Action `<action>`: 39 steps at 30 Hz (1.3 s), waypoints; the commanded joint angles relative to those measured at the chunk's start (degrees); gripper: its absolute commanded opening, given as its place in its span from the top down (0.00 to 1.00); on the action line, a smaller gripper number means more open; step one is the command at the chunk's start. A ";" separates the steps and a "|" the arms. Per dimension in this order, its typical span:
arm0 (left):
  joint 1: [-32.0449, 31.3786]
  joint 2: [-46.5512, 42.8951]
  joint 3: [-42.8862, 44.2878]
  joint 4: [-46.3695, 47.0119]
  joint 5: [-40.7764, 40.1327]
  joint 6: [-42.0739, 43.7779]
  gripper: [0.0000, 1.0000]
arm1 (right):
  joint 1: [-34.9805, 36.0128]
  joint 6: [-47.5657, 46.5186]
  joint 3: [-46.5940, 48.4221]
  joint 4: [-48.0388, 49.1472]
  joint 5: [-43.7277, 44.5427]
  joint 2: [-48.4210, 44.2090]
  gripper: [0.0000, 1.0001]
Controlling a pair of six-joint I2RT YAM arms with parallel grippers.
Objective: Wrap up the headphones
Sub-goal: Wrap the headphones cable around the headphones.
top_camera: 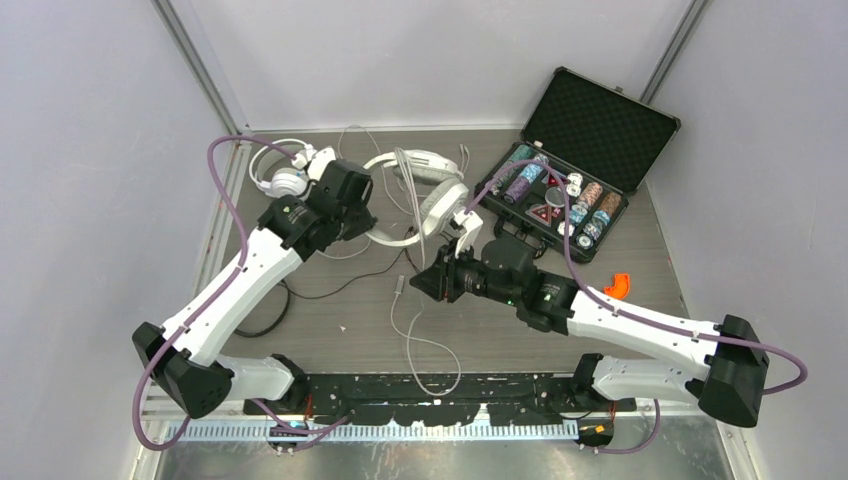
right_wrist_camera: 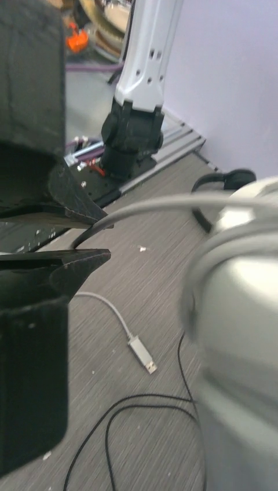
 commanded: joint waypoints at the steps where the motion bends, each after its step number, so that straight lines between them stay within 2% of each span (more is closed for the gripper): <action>1: 0.37 -2.92 5.26 6.06 0.48 -3.87 1.00 | 0.59 -5.32 -4.76 11.58 5.44 -0.71 0.75; 7: 0.35 -3.18 6.51 5.95 0.69 -3.52 1.00 | 0.84 -6.31 -8.71 20.85 6.59 1.88 0.62; 12: 0.39 -2.53 7.77 5.64 0.49 -3.16 1.00 | 1.15 -5.24 -14.20 31.27 9.34 3.36 0.57; 19: 0.38 -1.18 10.06 5.72 0.54 -2.98 1.00 | 1.98 -4.82 -19.97 39.81 12.42 5.61 0.50; 32: 0.33 -0.66 10.98 6.65 1.28 -3.08 1.00 | 5.43 -0.22 -22.22 52.87 16.12 18.59 0.48; 39: 0.36 -0.64 11.90 6.41 1.02 -2.80 1.00 | 9.79 3.07 -22.15 59.65 17.35 26.14 0.50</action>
